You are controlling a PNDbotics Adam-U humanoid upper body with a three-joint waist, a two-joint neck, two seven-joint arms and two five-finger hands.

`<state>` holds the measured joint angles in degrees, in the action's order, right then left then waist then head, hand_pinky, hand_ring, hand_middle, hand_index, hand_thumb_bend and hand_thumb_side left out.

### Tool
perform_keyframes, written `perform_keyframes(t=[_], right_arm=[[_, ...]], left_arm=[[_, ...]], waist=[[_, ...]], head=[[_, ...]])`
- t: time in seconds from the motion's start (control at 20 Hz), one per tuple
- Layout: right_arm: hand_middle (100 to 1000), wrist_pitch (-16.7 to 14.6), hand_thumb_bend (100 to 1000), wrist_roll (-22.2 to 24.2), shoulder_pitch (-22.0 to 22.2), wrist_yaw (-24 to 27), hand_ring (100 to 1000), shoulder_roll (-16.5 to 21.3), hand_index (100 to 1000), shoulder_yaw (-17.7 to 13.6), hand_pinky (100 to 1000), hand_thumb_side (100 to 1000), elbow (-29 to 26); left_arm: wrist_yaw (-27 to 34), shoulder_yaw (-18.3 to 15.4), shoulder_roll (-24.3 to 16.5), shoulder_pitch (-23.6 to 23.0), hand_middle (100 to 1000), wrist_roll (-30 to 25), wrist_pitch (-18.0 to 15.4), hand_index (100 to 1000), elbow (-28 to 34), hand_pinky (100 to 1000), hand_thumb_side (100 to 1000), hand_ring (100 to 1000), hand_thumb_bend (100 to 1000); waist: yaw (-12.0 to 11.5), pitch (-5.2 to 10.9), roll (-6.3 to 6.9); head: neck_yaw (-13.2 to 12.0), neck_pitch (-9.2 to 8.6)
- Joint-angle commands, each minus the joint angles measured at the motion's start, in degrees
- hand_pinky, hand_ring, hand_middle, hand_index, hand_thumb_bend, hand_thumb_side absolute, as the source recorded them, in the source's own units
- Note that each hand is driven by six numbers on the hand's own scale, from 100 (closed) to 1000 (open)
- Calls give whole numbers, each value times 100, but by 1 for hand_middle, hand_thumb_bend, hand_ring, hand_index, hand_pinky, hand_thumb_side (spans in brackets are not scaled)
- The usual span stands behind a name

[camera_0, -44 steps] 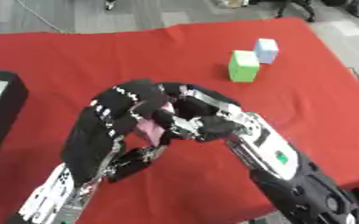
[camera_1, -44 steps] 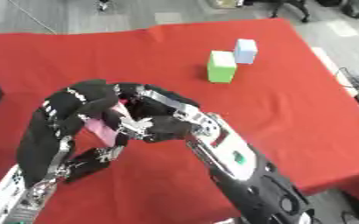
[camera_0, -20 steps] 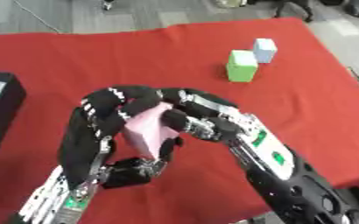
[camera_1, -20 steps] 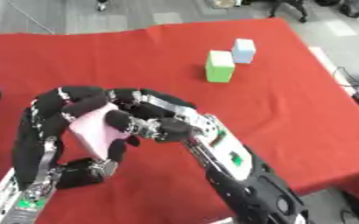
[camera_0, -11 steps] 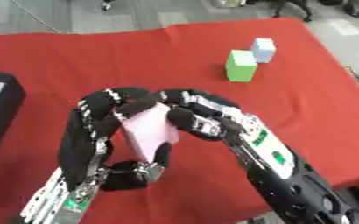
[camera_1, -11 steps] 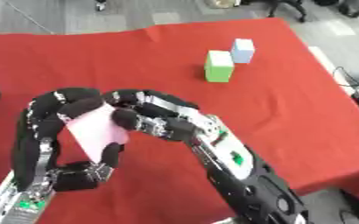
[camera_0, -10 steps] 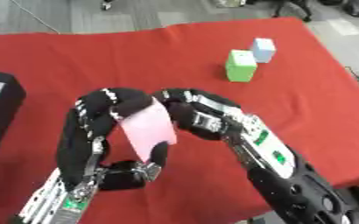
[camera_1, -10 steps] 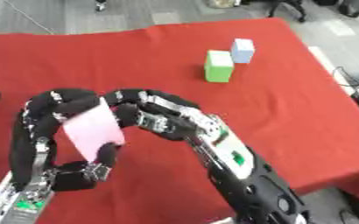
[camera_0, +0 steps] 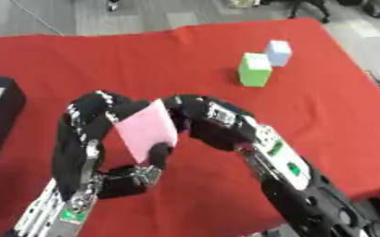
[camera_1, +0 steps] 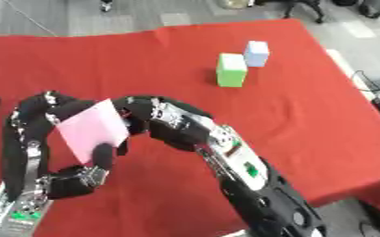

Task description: Pick up the objects with one hand, pass them to the other hand, and then place them into the box on the other side of the table.

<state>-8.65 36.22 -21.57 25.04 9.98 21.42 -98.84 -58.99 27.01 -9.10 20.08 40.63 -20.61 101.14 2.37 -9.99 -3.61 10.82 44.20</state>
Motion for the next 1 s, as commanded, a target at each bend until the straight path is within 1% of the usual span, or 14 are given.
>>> perform_keyframes(t=[0.05,0.35,0.7,0.9,1.0], right_arm=[[526,3,100,-117,-21,72,474,15,584,-65,528,899,-46],[523,34,100,-218,-3,46,473,-9,585,-79,528,913,2],[524,19,100,-269,21,-1,473,-31,587,-140,529,906,36],[526,-82,100,-343,53,-90,475,-6,589,-329,532,869,26],[528,-159,100,-446,80,-157,476,46,590,-509,533,841,19]], left_arm=[[190,-209,-103,18,348,101,42,398,81,391,631,373,100],[473,-283,-108,2,358,165,91,396,197,389,669,384,100],[630,-392,-130,-13,359,225,150,393,345,388,672,386,100],[775,-555,-288,-29,352,283,266,392,571,388,664,378,100],[831,-696,-456,-70,346,284,378,391,742,388,643,371,100]], waist=[[6,58,39],[4,58,42],[11,57,45],[14,68,60],[13,86,79]], head=[[28,-8],[39,-8],[41,-8],[-31,-8],[-185,-8]])
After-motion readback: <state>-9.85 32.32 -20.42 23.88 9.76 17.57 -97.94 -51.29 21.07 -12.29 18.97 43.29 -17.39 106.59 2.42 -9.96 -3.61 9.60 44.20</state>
